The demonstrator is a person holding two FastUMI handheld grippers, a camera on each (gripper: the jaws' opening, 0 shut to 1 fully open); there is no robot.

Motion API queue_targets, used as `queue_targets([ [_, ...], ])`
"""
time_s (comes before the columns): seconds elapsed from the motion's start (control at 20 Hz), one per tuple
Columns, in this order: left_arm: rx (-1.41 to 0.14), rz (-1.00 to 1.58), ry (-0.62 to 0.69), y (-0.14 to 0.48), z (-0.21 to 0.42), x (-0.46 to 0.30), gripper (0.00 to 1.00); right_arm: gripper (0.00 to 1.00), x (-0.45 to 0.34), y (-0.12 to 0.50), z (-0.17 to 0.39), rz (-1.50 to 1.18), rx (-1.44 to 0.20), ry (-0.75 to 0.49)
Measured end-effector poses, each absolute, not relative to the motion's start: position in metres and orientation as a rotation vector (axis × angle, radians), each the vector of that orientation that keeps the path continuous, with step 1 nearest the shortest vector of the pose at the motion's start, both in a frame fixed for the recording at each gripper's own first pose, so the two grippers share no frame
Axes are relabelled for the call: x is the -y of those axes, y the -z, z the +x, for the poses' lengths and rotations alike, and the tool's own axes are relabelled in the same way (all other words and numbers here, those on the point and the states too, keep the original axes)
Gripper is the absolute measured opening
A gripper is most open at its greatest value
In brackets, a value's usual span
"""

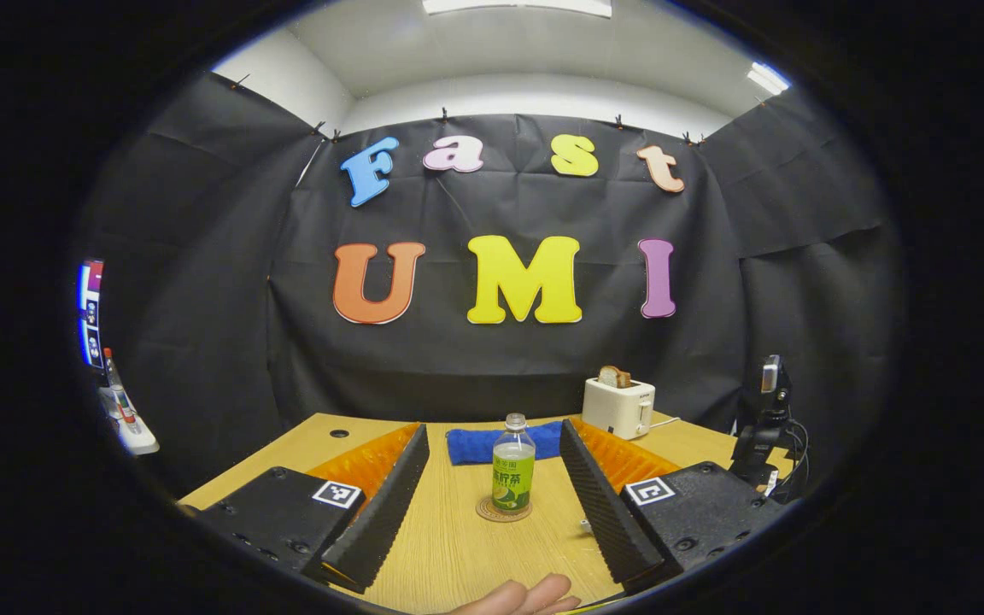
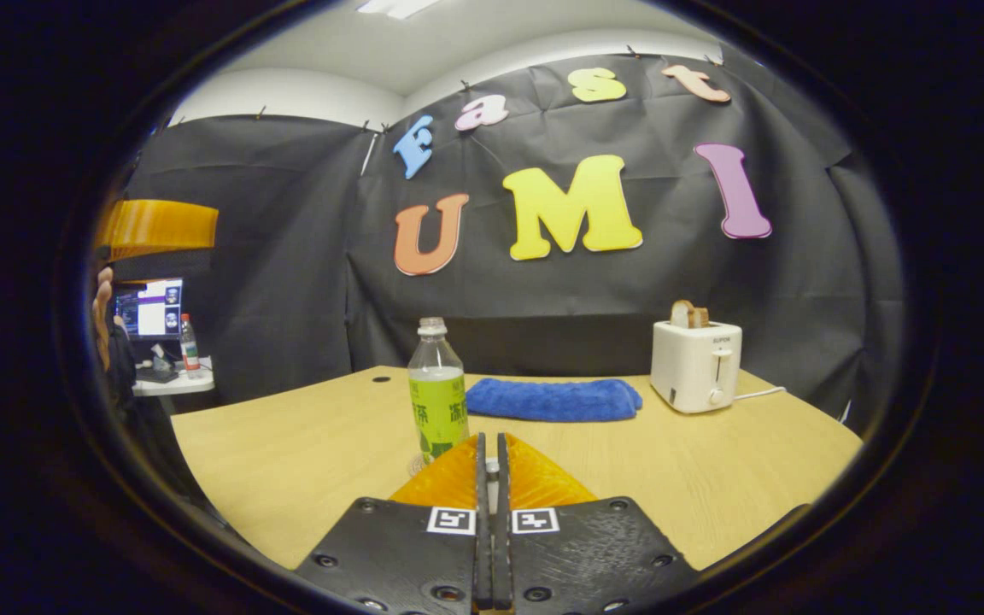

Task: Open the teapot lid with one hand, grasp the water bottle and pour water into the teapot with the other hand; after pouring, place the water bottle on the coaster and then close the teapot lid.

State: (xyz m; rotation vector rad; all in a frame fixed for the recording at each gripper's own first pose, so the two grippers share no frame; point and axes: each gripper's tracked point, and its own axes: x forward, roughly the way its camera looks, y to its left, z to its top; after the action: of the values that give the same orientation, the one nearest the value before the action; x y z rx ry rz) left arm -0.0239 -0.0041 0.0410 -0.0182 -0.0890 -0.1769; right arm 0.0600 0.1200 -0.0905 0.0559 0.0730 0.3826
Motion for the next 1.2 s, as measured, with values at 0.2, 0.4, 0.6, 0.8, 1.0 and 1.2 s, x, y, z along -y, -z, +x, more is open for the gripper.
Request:
queue_targets([
  [0.2,0.078,0.003,0.168,-0.036,-0.020,0.004,0.96,0.01,-0.122,0.109,0.065,0.058,-0.115,-0.386],
  [0.4,0.072,0.014,0.181,-0.033,-0.020,0.011,0.96,0.04,-0.121,0.116,0.066,0.065,-0.140,-0.387],
  [0.6,0.076,0.021,0.183,-0.034,-0.019,0.012,0.96,0.04,-0.121,0.116,0.069,0.059,-0.127,-0.385],
  [0.8,0.068,0.019,0.178,-0.031,-0.016,0.008,0.96,0.08,-0.120,0.108,0.065,0.045,-0.107,-0.377],
  [1.0,0.061,0.001,0.161,-0.030,-0.015,0.003,0.96,0.53,-0.116,0.093,0.053,0.015,-0.090,-0.365],
  [1.2,0.065,0.013,0.145,-0.031,-0.014,0.002,0.96,0.75,-0.107,0.067,0.035,0.011,-0.046,-0.356],
])
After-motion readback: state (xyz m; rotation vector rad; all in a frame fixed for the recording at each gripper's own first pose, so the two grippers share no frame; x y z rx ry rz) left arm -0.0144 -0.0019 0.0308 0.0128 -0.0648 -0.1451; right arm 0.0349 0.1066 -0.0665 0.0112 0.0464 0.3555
